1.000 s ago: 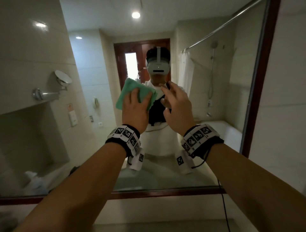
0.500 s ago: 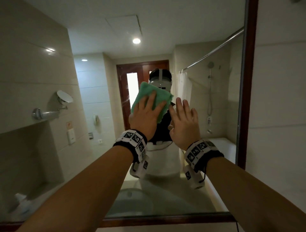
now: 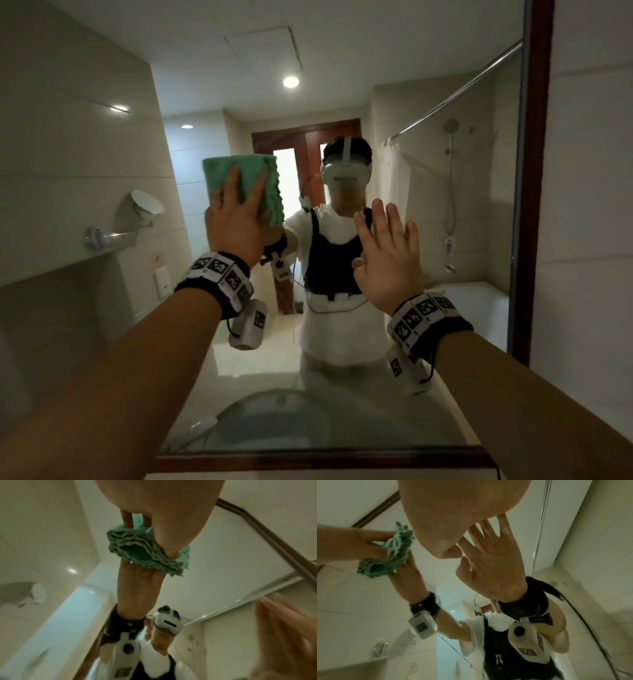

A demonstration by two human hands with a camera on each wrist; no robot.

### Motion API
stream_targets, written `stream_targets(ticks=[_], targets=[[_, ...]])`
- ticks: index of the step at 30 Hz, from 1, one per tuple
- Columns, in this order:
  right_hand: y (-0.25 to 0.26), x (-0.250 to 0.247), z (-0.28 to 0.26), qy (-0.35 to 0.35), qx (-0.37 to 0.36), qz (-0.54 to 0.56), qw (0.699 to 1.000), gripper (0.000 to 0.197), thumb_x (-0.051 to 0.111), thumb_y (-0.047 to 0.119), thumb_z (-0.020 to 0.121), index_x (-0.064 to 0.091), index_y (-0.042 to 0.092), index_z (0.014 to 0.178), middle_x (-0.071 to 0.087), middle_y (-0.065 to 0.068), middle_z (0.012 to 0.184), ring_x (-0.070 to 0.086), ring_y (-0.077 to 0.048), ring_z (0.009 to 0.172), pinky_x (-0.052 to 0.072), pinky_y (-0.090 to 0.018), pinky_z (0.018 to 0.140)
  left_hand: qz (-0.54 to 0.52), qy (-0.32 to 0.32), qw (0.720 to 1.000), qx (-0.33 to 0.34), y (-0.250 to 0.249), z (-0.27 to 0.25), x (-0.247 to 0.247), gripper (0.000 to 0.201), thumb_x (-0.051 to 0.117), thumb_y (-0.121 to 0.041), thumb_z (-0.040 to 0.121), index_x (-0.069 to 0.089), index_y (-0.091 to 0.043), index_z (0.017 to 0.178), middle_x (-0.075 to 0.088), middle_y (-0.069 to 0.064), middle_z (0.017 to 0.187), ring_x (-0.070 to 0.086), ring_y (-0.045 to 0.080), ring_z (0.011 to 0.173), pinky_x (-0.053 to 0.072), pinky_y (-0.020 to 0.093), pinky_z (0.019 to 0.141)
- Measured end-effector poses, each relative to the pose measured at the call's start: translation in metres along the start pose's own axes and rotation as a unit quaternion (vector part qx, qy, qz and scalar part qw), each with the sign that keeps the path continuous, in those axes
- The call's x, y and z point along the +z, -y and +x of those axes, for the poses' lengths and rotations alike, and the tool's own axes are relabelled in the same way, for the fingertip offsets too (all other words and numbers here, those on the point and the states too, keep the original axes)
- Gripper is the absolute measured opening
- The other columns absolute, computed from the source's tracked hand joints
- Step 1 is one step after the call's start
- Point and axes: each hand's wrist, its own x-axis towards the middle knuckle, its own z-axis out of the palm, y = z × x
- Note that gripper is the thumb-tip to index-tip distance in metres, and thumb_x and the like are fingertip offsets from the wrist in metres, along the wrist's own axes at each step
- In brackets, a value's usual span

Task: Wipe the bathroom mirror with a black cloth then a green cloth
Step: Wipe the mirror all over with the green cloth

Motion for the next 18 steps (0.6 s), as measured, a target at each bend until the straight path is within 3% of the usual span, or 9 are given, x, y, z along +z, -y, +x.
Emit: stream_targets(ticks=[5,12,18], targets=[[0.001,0.0,0.0,0.007,0.001,-0.012,1.0,0.088,0.05,0.041,0.088,0.001,0.026,0.159,-0.014,-0.008,0.166,-0.011,-0.03,0.152,0.003,-0.057,0.121,-0.003,0.007,0.995,-0.095,0.057,-0.004,-0.002,0.066,0.049,-0.043,0.1,0.016,-0.039,0.156,0.008,0.011,0.164,0.016,0.043,0.145,0.033,0.06,0.112],[0.006,-0.007,-0.001,0.006,0.006,-0.02,1.0,0.089,0.056,0.039,0.084,0.012,0.022,0.159,-0.004,-0.013,0.166,-0.003,-0.035,0.153,0.007,-0.059,0.119,-0.008,0.021,0.992,-0.122,0.062,-0.006,-0.007,0.067,0.05,-0.041,0.099,0.015,-0.041,0.156,0.008,0.012,0.162,0.015,0.043,0.144,0.035,0.062,0.108],[0.036,-0.031,0.008,0.001,0.054,-0.054,0.997,0.077,0.06,0.043,0.083,0.036,0.015,0.15,0.028,-0.022,0.156,0.026,-0.043,0.142,0.029,-0.062,0.108,0.01,0.061,0.998,-0.021,0.038,-0.011,-0.016,0.086,0.063,-0.033,0.091,0.008,-0.045,0.156,0.003,0.014,0.161,0.012,0.042,0.144,0.036,0.057,0.106]])
